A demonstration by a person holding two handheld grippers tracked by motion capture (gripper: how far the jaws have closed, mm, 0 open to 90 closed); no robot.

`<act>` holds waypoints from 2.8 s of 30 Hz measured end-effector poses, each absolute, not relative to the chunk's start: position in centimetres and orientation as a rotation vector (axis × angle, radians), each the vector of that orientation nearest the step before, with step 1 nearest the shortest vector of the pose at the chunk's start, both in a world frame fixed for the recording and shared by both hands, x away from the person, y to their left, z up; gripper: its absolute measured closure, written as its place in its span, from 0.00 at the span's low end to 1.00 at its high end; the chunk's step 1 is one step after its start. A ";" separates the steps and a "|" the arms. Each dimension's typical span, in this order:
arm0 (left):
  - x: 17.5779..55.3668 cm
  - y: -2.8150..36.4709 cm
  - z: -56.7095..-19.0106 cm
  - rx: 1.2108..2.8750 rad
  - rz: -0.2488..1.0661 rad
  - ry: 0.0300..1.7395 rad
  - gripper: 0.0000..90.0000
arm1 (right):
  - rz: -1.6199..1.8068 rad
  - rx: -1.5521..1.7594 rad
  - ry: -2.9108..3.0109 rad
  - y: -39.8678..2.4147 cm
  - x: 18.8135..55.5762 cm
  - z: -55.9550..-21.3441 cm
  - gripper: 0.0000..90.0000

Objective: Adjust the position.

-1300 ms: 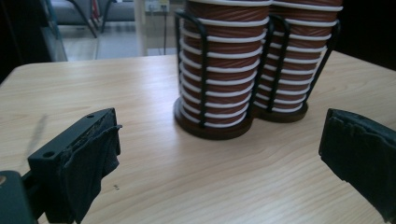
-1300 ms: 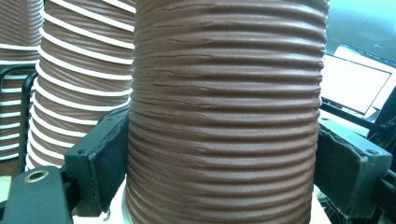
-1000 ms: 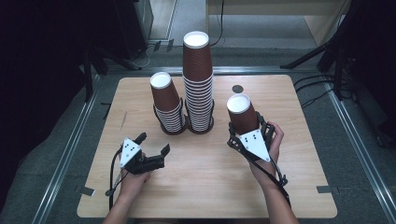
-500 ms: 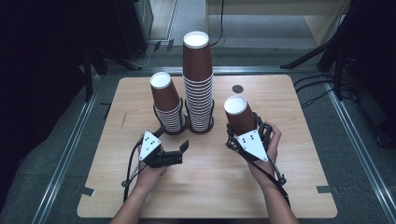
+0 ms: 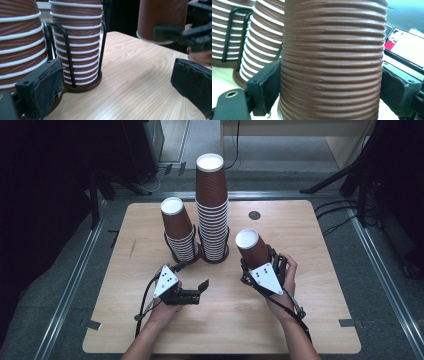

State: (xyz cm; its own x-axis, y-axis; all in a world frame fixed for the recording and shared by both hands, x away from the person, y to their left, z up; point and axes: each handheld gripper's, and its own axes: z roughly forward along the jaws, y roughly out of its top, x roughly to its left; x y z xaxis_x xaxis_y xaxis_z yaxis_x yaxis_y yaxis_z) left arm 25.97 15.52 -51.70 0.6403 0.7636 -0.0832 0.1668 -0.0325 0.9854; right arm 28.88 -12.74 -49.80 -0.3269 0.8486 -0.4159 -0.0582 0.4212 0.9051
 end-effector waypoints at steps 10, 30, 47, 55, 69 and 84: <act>25.8 15.1 -51.3 1.562 0.554 0.771 0.00 | 1.080 0.618 1.687 -12.0 28.6 -51.1 0.15; 25.7 14.5 -50.7 1.564 0.521 0.747 0.00 | 1.073 0.396 1.779 -10.1 28.0 -52.6 0.15; 25.7 14.3 -50.5 1.573 0.485 0.739 0.00 | 1.069 0.201 1.807 -9.0 27.3 -53.7 0.15; 25.7 14.1 -50.4 1.592 0.457 0.738 0.01 | 1.067 0.143 1.817 -8.9 27.1 -53.9 0.15; 25.9 14.0 -50.2 1.629 0.409 0.740 0.08 | 1.016 0.040 1.845 -8.1 26.9 -54.4 0.15; 25.9 14.2 -50.0 1.641 0.400 0.755 0.15 | 0.978 -0.040 1.843 -7.2 26.5 -54.2 0.15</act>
